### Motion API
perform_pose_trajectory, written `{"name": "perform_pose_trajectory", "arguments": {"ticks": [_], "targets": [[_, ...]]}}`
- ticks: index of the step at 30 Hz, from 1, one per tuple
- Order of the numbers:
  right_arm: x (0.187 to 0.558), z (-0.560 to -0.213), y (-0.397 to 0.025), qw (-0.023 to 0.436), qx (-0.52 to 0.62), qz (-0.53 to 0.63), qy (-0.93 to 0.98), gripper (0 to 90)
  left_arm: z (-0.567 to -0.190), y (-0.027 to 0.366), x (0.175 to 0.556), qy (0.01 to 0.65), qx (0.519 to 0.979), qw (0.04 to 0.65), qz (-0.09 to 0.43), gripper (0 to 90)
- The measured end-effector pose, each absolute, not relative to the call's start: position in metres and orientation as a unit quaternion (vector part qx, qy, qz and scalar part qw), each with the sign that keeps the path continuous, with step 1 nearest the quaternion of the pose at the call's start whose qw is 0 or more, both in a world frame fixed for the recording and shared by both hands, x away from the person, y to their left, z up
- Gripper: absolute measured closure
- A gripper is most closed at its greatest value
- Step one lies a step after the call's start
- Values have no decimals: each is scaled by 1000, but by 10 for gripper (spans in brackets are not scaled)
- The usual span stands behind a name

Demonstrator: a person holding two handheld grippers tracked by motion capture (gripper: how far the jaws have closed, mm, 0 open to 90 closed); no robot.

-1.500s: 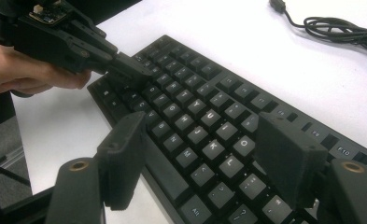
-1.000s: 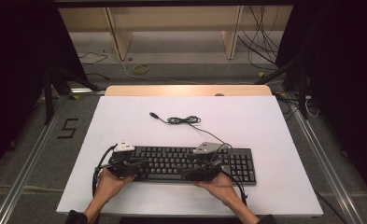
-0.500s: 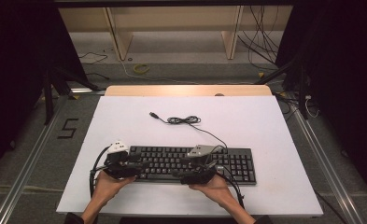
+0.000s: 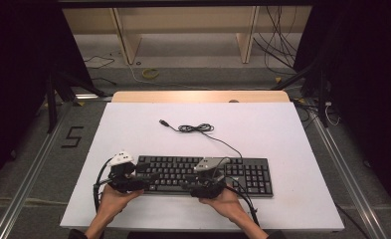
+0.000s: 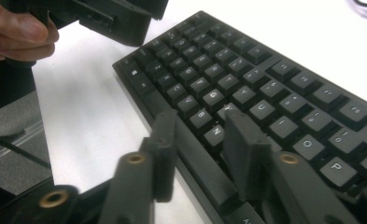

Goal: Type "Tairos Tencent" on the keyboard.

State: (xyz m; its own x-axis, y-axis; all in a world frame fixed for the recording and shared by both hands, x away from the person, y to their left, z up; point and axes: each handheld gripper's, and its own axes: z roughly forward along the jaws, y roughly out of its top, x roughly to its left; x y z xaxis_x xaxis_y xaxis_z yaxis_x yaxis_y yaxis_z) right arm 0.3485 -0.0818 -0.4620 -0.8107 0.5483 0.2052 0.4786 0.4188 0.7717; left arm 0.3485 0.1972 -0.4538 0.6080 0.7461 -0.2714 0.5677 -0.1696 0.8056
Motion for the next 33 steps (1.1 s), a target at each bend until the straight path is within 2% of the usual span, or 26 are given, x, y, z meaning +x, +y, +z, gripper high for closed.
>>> {"name": "perform_pose_trajectory", "arguments": {"ticks": [14, 33], "targets": [[351, -472, -75, 36, 300, 425, 853, 900, -454, 200, 340, 425, 754, 491, 100, 310], [352, -481, -69, 40, 299, 410, 861, 900, -455, 202, 334, 423, 754, 493, 97, 301]]}}
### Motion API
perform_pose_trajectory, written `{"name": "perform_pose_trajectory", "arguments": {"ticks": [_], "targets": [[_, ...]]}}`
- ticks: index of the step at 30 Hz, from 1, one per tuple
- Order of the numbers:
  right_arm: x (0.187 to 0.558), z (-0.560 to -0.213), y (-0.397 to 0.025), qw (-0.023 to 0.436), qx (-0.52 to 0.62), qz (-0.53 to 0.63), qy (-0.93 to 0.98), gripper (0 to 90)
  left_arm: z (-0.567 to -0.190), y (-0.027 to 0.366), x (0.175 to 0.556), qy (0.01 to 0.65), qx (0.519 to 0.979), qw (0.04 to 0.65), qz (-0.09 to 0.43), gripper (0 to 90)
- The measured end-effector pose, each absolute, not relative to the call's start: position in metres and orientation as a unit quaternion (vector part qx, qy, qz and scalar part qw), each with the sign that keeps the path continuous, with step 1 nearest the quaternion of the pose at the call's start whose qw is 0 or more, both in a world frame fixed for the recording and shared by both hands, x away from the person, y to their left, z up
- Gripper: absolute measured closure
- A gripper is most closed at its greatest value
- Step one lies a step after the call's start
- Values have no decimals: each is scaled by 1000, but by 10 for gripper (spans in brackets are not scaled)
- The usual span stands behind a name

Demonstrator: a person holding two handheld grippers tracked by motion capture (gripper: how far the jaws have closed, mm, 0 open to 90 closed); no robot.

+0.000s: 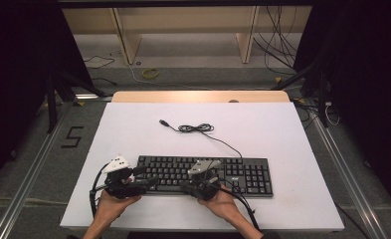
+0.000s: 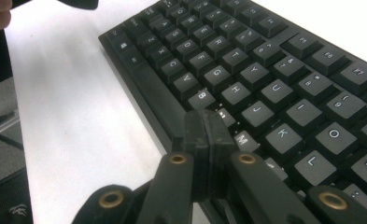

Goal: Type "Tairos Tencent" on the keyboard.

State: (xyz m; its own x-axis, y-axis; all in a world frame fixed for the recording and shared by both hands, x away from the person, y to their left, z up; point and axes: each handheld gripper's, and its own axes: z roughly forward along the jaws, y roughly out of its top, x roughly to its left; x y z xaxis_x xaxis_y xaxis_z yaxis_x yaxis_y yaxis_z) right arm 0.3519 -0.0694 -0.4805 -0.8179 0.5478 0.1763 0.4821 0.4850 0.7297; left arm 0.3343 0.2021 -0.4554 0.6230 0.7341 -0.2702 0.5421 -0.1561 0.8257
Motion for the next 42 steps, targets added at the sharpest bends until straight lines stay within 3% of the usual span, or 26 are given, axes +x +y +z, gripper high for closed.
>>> {"name": "perform_pose_trajectory", "arguments": {"ticks": [17, 42], "targets": [[351, -484, -68, 47, 303, 405, 862, 900, -456, 204, 335, 425, 754, 490, 100, 300], [371, -464, -81, 36, 337, 443, 830, 508, -460, 213, 339, 448, 754, 469, 107, 343]]}}
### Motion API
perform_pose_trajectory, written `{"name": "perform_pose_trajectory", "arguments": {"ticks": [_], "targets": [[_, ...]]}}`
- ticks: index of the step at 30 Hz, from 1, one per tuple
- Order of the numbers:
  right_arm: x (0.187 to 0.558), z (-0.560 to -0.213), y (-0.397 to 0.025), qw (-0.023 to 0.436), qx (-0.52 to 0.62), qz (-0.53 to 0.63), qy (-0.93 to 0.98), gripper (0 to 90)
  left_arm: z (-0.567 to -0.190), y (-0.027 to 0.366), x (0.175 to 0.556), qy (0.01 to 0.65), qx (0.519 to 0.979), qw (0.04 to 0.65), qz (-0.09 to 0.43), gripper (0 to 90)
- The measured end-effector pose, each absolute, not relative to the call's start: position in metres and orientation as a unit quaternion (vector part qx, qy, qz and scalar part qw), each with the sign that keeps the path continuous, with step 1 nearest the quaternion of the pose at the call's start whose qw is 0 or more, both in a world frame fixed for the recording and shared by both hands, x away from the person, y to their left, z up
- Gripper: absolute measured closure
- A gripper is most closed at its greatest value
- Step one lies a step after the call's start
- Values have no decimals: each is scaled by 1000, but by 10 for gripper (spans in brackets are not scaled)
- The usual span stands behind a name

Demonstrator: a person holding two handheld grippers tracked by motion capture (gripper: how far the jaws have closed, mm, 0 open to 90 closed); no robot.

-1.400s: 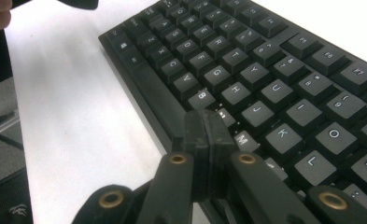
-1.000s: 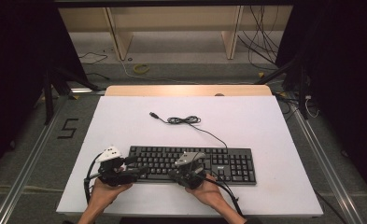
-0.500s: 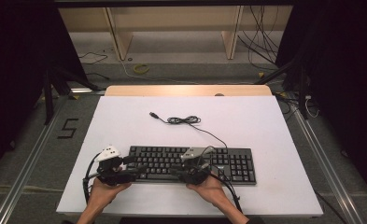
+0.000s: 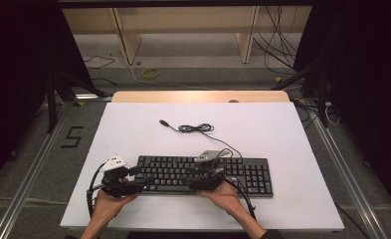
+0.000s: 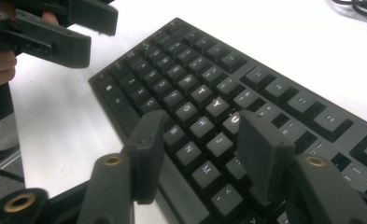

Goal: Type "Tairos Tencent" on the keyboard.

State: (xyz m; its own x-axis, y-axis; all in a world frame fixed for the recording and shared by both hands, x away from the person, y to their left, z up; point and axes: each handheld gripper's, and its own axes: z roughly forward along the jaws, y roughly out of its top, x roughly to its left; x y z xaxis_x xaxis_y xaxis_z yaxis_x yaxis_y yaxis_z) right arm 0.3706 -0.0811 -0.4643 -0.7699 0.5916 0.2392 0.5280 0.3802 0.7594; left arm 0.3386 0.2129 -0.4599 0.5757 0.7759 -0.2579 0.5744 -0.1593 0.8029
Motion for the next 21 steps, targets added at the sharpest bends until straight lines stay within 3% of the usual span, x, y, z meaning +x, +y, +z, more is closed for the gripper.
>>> {"name": "perform_pose_trajectory", "arguments": {"ticks": [7, 12, 15, 21], "targets": [[378, -462, -77, 42, 340, 437, 832, 457, -463, 216, 341, 462, 760, 445, 106, 478], [383, -461, -71, 43, 340, 435, 833, 464, -465, 218, 342, 472, 767, 421, 109, 621], [385, -461, -68, 43, 338, 434, 834, 498, -467, 219, 342, 474, 769, 415, 105, 697], [389, -460, -62, 48, 335, 438, 833, 657, -469, 219, 344, 471, 781, 397, 101, 805]]}}
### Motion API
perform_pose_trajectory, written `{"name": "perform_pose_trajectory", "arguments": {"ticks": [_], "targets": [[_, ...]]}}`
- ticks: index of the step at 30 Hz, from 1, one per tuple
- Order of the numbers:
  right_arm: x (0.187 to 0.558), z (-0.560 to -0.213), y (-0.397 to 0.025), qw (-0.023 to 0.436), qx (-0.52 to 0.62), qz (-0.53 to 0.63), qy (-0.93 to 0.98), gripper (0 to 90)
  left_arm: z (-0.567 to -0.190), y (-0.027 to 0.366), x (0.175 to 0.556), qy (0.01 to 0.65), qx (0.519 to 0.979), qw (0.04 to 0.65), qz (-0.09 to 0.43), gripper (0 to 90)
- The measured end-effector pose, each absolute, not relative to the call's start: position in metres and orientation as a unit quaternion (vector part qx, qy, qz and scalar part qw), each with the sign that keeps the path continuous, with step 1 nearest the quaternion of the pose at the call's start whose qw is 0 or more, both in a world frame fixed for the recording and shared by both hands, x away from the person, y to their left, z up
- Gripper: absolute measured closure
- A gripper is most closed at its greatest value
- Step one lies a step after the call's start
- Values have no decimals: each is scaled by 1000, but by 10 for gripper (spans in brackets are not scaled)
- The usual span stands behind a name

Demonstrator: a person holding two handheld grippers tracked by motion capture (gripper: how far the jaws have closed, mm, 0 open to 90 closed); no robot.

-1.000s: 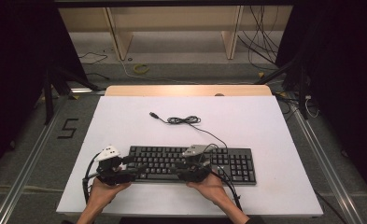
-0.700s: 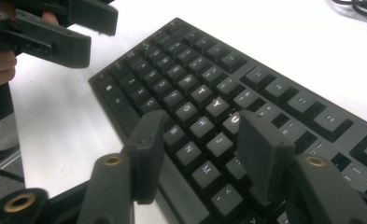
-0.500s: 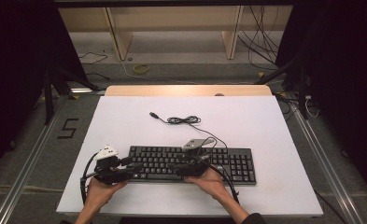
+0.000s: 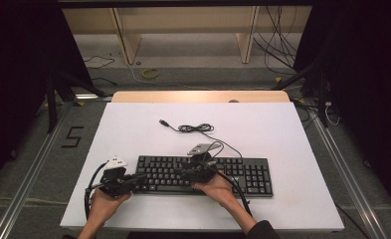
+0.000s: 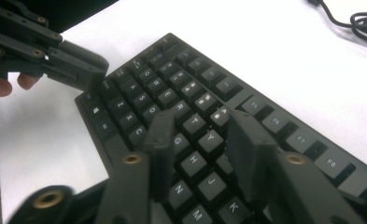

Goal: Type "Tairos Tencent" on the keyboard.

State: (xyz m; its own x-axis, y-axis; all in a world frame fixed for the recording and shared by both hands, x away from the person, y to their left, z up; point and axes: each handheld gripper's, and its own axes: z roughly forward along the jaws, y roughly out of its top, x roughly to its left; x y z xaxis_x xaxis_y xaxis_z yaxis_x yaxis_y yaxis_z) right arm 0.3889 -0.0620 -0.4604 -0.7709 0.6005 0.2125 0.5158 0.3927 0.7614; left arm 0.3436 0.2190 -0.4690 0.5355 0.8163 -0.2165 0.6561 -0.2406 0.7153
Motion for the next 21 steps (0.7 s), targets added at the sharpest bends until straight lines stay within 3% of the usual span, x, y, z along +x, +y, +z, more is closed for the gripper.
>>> {"name": "perform_pose_trajectory", "arguments": {"ticks": [5, 10, 21], "targets": [[391, -461, -56, 50, 330, 434, 837, 794, -470, 218, 344, 469, 786, 390, 102, 866], [394, -463, -50, 52, 331, 427, 840, 872, -471, 218, 344, 468, 789, 387, 99, 892], [400, -470, -34, 54, 331, 410, 848, 900, -471, 219, 345, 471, 788, 384, 97, 893]]}}
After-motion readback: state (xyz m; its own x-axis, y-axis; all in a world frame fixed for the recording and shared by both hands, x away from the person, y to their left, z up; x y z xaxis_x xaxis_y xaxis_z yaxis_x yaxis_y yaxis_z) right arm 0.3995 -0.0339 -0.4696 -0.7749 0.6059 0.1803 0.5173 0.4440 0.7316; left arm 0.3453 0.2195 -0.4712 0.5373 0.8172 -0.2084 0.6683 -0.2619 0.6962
